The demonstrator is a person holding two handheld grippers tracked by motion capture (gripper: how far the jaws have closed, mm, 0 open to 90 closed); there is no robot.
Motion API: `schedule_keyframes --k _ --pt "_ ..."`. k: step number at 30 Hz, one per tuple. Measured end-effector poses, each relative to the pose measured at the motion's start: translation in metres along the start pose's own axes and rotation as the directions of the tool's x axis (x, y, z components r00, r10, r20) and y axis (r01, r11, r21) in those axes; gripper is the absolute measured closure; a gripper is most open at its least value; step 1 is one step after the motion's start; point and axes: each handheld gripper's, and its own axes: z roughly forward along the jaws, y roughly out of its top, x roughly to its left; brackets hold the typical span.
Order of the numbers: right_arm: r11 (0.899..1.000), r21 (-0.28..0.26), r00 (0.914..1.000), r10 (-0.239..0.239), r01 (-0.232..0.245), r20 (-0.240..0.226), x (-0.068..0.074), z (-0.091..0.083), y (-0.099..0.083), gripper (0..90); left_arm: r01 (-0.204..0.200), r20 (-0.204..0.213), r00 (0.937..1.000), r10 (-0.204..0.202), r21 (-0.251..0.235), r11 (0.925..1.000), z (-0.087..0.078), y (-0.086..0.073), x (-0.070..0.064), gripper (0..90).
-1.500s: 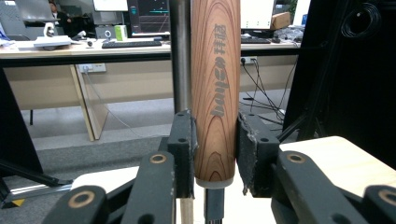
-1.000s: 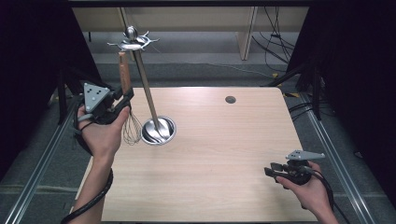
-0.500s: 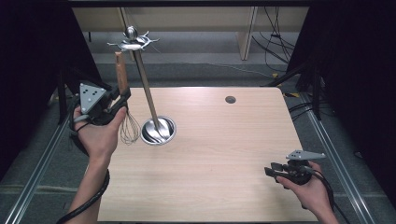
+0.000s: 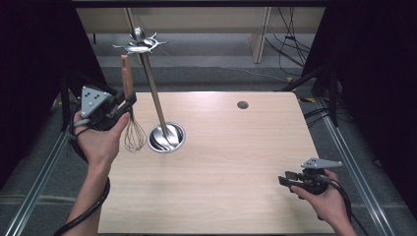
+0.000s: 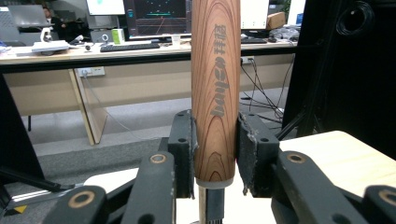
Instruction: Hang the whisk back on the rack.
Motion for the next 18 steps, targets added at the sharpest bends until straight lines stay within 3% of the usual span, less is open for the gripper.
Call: schedule_keyframes --k 3,4,11,18 --pt "1.0 0.005 0.9997 0.024 -0.024 -0.01 0.001 0.0 0.0 59.8 -0.001 0.012 0.9999 0.001 -0.002 1.0 0.0 0.0 0.002 68.2" --pt "1.0 -0.002 1.0 -0.002 0.002 0.0 0.0 0.0 0.0 59.7 0.005 0.023 0.9997 -0.005 -0.001 1.0 0.0 0.0 0.004 68.2" --pt "1.0 0.001 1.0 -0.001 0.001 0.002 0.0 0.0 0.0 59.6 0.003 0.029 0.9996 -0.003 0.005 1.0 0.0 0.001 0.013 68.2" --pt "1.0 0.001 1.0 -0.005 0.005 0.003 0.0 0.001 0.0 59.6 -0.007 0.077 0.997 0.006 0.005 1.0 0.002 0.003 0.021 68.2"
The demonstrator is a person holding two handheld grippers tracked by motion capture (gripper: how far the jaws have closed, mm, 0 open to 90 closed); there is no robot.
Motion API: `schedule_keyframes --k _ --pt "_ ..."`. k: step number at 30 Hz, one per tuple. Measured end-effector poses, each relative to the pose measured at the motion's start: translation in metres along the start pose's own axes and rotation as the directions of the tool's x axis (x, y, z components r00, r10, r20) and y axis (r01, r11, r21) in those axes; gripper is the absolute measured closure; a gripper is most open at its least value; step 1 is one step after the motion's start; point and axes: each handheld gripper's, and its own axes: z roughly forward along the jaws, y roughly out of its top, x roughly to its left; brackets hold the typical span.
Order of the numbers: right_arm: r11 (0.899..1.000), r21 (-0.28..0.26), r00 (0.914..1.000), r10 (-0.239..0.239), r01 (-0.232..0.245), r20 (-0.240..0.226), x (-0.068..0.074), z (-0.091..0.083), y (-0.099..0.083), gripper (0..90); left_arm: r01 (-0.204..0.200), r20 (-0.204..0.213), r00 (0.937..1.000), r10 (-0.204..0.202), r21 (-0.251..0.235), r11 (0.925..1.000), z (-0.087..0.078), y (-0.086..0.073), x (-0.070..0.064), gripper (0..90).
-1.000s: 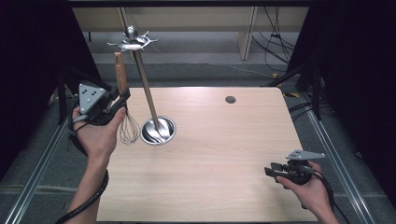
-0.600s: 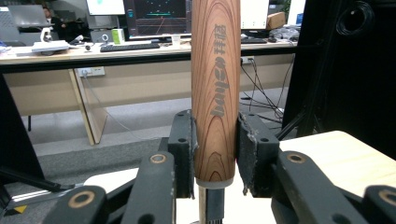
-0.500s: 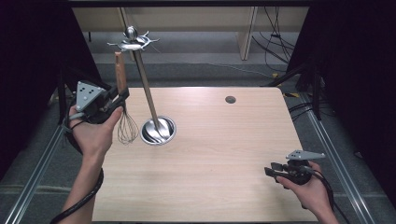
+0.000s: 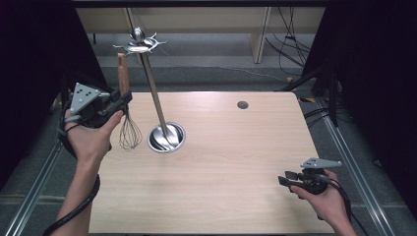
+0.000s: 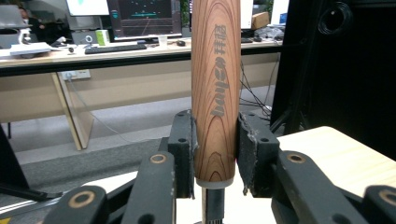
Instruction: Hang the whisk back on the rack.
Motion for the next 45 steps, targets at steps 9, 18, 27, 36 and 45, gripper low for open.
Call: schedule_keyframes --k 9,18,27,36,45 --pt "1.0 0.002 1.0 0.003 -0.003 -0.001 0.0 0.0 0.0 59.6 -0.009 0.05 0.9987 0.009 0.005 0.9999 0.0 0.002 0.012 68.2" --pt "1.0 0.001 1.0 -0.001 0.001 0.001 0.0 0.0 0.0 59.6 -0.019 0.11 0.9938 0.017 0.018 0.9996 0.001 0.006 0.02 68.2" --pt "1.0 0.003 0.9998 0.008 -0.008 -0.017 0.0 0.001 0.0 59.7 -0.024 0.139 0.9901 0.019 0.037 0.999 0.005 0.007 0.025 68.2" --pt "0.999 0.016 0.9991 0.038 -0.038 -0.015 0.002 0.001 0.0 59.6 -0.033 0.144 0.9893 0.025 0.051 0.9981 0.007 0.011 0.028 68.2" --pt "0.999 0.023 0.9996 0.025 -0.025 -0.008 0.001 0.001 0.0 59.7 -0.034 0.151 0.9882 0.025 0.062 0.9975 0.011 0.013 0.028 68.2"
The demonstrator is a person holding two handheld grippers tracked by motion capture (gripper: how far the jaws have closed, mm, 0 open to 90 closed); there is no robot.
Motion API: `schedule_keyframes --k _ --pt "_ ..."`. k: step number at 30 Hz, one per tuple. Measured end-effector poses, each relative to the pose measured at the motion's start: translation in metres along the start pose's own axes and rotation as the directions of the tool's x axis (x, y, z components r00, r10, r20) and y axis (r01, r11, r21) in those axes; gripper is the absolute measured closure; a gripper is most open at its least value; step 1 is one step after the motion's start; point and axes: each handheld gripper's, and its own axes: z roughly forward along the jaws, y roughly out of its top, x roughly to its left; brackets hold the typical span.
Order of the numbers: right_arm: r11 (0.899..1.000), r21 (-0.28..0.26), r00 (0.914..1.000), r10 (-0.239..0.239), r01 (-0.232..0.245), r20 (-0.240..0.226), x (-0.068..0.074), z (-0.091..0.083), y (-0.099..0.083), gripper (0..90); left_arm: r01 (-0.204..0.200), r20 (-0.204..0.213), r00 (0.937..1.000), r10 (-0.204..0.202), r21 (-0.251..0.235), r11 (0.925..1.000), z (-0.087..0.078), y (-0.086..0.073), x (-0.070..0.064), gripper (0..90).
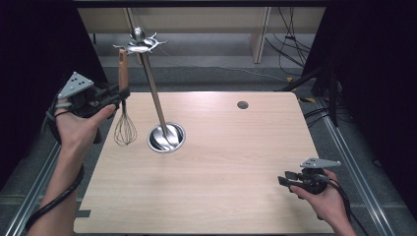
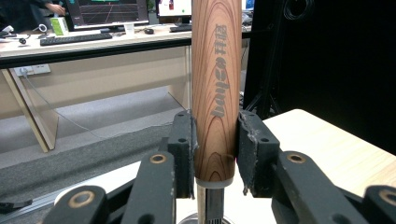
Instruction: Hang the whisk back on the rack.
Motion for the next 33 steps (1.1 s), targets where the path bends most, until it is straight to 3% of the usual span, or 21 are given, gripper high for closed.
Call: schedule_keyframes --k 6,8,33 --pt "1.0 0.0 1.0 0.0 0.0 0.0 0.0 0.0 0.0 59.6 0.006 0.007 1.0 -0.006 0.007 1.0 0.003 0.001 0.001 68.1" --pt "1.0 -0.006 0.9996 -0.026 0.026 0.01 -0.002 0.0 0.0 59.7 0.007 0.008 0.9999 -0.007 0.009 0.9999 0.005 0.002 0.001 68.1" --pt "1.0 -0.009 0.9999 -0.008 0.008 0.007 -0.002 0.0 0.0 59.7 0.036 0.014 0.9992 -0.036 0.022 0.9991 0.02 0.0 0.0 68.0"
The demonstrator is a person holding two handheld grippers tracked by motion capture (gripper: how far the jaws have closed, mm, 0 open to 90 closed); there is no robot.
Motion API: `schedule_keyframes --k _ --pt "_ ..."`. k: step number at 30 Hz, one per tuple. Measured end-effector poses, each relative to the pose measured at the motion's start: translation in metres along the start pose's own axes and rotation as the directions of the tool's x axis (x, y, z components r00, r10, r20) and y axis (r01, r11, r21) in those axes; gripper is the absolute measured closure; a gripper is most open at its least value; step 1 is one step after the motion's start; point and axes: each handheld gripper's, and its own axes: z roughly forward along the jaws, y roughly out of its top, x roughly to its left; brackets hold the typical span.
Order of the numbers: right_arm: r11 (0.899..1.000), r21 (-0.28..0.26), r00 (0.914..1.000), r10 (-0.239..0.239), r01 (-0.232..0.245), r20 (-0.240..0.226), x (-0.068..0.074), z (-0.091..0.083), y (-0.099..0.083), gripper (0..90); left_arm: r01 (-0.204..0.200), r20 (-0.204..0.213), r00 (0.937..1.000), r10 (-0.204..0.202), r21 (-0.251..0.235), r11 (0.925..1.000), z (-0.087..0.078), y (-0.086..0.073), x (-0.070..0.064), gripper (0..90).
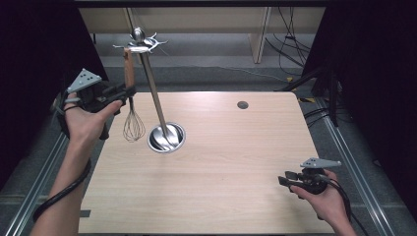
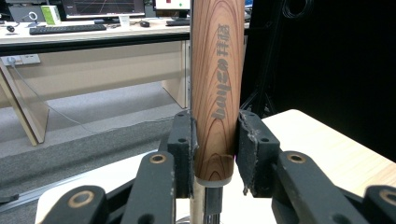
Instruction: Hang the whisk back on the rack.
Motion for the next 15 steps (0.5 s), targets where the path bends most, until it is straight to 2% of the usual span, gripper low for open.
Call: schedule_keyframes --k 1,2,3,5,6,8,9,10,11,12,13,14,15 --pt "1.0 0.0 1.0 0.0 0.0 0.0 0.0 0.0 0.0 59.7 0.0 0.0 1.0 0.0 0.0 1.0 0.0 0.0 0.0 68.0" --pt "1.0 0.002 0.9996 0.025 -0.025 -0.012 0.0016 0.0003 -0.0003 59.7 -0.001 -0.001 1.0 0.001 0.0 1.0 0.001 0.0 0.0 68.0" --pt "1.0 -0.005 1.0 0.002 -0.002 -0.005 -0.0001 0.0005 -0.0001 59.7 0.001 0.0 1.0 -0.001 -0.001 1.0 0.0015 0.0 -0.0001 68.0" --pt "0.999 0.013 0.9991 0.041 -0.041 -0.012 0.0027 -0.0002 -0.0003 59.6 0.003 -0.001 1.0 -0.003 -0.001 1.0 0.0021 -0.0001 -0.0001 68.0" --pt "0.999 0.013 0.9991 0.041 -0.041 -0.012 0.0027 -0.0002 -0.0003 59.6 0.0 -0.002 1.0 0.0 0.0 1.0 0.0024 0.0001 0.0 68.0" --pt "1.0 -0.005 0.9999 -0.01 0.01 -0.003 -0.0006 0.0004 0.0001 59.7 -0.002 -0.004 1.0 0.002 0.002 1.0 0.0034 0.0003 0.0001 68.0" --pt "1.0 -0.005 0.9999 -0.01 0.01 -0.003 -0.0006 0.0004 0.0001 59.7 -0.002 -0.004 1.0 0.002 0.002 1.0 0.0034 0.0003 0.0001 68.0" --pt "1.0 -0.002 1.0 -0.005 0.005 0.0 -0.0005 0.0005 0.0001 59.7 -0.001 -0.003 1.0 0.001 0.002 1.0 0.0039 0.0001 0.0 68.0" --pt "0.999 0.012 0.9995 0.031 -0.031 -0.005 0.002 -0.0003 -0.0003 59.7 0.0 -0.004 1.0 0.0 0.001 1.0 0.0045 -0.0001 -0.0002 68.0" --pt "0.999 0.013 0.999 0.044 -0.043 -0.011 0.0028 -0.0003 -0.0005 59.7 0.002 -0.003 1.0 -0.002 0.001 1.0 0.0054 -0.0005 -0.0004 67.9" --pt "0.999 0.013 0.999 0.044 -0.043 -0.011 0.0028 -0.0003 -0.0005 59.7 0.002 -0.003 1.0 -0.002 0.001 1.0 0.0054 -0.0005 -0.0004 67.9" --pt "1.0 0.002 0.9996 0.024 -0.024 -0.012 0.0015 0.0004 -0.0003 59.7 0.001 -0.006 1.0 -0.001 0.001 1.0 0.0066 -0.0005 -0.0007 67.9" --pt "0.999 0.009 0.9994 0.034 -0.034 -0.011 0.0022 -0.0001 -0.0003 59.7 -0.001 -0.009 1.0 0.001 0.002 1.0 0.0072 -0.0004 -0.0008 67.9"
